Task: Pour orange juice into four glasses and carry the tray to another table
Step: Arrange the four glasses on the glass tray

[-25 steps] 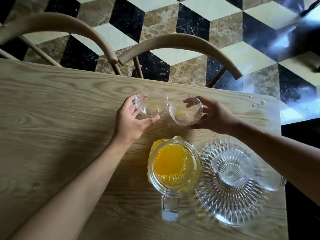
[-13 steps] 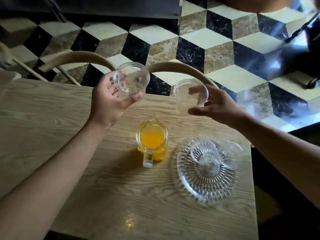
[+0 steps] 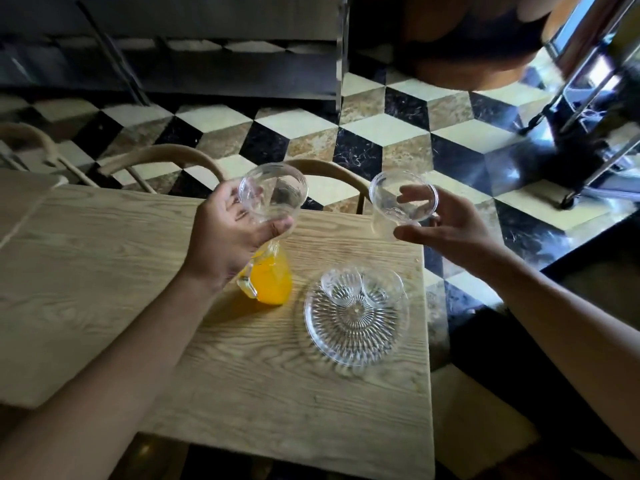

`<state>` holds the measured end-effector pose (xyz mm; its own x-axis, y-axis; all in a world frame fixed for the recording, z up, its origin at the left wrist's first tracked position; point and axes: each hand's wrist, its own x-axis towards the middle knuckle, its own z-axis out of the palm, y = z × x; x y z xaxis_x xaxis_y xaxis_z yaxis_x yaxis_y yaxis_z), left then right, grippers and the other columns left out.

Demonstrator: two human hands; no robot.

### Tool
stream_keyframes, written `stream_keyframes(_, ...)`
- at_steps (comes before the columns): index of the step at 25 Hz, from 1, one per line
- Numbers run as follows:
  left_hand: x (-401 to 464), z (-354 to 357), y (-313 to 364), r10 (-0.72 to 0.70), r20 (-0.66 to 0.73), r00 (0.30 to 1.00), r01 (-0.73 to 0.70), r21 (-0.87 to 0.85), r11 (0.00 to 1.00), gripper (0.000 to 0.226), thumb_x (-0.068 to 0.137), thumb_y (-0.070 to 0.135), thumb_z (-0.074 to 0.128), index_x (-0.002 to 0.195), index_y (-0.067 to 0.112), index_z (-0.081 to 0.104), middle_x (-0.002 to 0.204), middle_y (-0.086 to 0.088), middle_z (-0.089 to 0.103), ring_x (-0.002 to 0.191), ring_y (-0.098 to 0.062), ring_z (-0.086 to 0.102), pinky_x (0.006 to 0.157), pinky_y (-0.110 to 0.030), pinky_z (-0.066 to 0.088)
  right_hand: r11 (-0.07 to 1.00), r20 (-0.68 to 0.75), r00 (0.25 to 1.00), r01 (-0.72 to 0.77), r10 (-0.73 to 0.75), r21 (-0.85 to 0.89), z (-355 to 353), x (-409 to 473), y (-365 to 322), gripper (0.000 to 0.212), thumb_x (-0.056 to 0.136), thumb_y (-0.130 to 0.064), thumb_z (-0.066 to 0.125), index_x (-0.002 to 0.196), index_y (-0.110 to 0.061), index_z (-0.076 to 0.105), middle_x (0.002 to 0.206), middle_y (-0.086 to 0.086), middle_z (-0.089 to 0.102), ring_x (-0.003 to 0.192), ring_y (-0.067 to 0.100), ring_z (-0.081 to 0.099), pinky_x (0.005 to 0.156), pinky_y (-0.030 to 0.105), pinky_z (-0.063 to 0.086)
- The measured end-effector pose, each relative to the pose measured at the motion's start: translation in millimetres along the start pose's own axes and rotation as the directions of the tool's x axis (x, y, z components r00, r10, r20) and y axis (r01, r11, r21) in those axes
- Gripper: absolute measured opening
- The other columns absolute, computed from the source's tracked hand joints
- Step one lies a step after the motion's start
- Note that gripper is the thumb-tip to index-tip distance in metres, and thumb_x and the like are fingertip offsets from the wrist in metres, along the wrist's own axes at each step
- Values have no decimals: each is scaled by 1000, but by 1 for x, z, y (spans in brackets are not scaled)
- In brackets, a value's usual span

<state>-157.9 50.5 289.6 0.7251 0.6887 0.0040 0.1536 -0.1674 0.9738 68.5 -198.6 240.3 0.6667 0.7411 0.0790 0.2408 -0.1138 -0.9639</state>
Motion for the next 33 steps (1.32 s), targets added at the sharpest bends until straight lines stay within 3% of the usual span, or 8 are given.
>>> stream_keyframes(3, -34, 23, -11, -29, -32, 999, 28, -17, 999, 72, 65, 7, 94, 127, 12, 59, 122, -3, 71, 121, -18, 69, 110, -39, 55, 999, 6, 1000, -30, 30, -36, -4, -36, 21, 67, 58, -56, 92, 117, -33, 70, 129, -9, 69, 116, 28, 66, 102, 58, 48)
stream_keyframes(6, -63, 42, -38, -86, -23, 996, 85, -34, 996, 73, 64, 7, 94, 126, 14, 56, 122, -1, 68, 124, -18, 66, 115, -45, 50, 996, 38, 996, -83, 85, -41, 9, -69, 39, 72, 58, -56, 91, 122, -32, 68, 128, -13, 69, 116, 17, 66, 97, 45, 53)
stream_keyframes(9, -87, 58, -73, -186, -4, 983, 186, -34, 982, 100, 51, 34, 103, 135, 12, 54, 132, -5, 65, 132, -20, 62, 117, -49, 48, 990, 56, 990, -126, 129, -64, 28, -100, 66, 78, 62, -48, 93, 131, -23, 65, 126, -11, 69, 110, 9, 65, 81, 22, 46)
stream_keyframes(12, -102, 69, -106, -256, 3, 967, 256, -5, 967, 122, 40, 60, 100, 142, 15, 52, 144, -10, 59, 138, -22, 57, 115, -50, 50, 982, 12, 984, -175, 176, -78, 47, -119, 92, 76, 66, -39, 93, 133, -22, 63, 125, -10, 69, 107, 11, 65, 81, 19, 45)
stream_keyframes(16, -113, 77, -153, -284, 64, 957, 281, 52, 958, 101, 53, 40, 103, 140, 22, 54, 144, -8, 61, 134, -21, 61, 110, -45, 55, 974, -65, 975, -219, 215, -65, 76, -141, 127, 80, 63, -50, 88, 135, -25, 62, 129, -11, 67, 110, 14, 65, 85, 30, 49)
stream_keyframes(20, -111, 88, -197, -292, 98, 952, 284, 81, 955, 89, 67, -2, 94, 136, 28, 47, 137, 7, 61, 115, 18, 61, 94, -8, 51, 963, -81, 966, -254, 247, -87, 99, -156, 155, 82, 67, -48, 90, 137, -18, 59, 131, -8, 64, 114, 13, 63, 90, 24, 50)
stream_keyframes(26, -102, 91, -235, -327, 164, 931, 314, 100, 944, 86, 67, -4, 94, 137, 24, 53, 137, 8, 63, 117, 20, 60, 95, -5, 49, 949, -164, 945, -300, 283, -93, 110, -156, 181, 78, 69, -44, 88, 136, -23, 58, 132, -8, 63, 115, 15, 63, 91, 38, 53)
stream_keyframes(33, -100, 98, -241, -334, 186, 924, 324, 84, 942, 87, 66, -3, 96, 142, 13, 55, 139, 12, 64, 119, 12, 64, 103, -16, 52, 944, -159, 943, -311, 292, -108, 107, -153, 186, 76, 72, -25, 92, 139, -15, 57, 134, -5, 62, 116, 14, 61, 95, 31, 49)
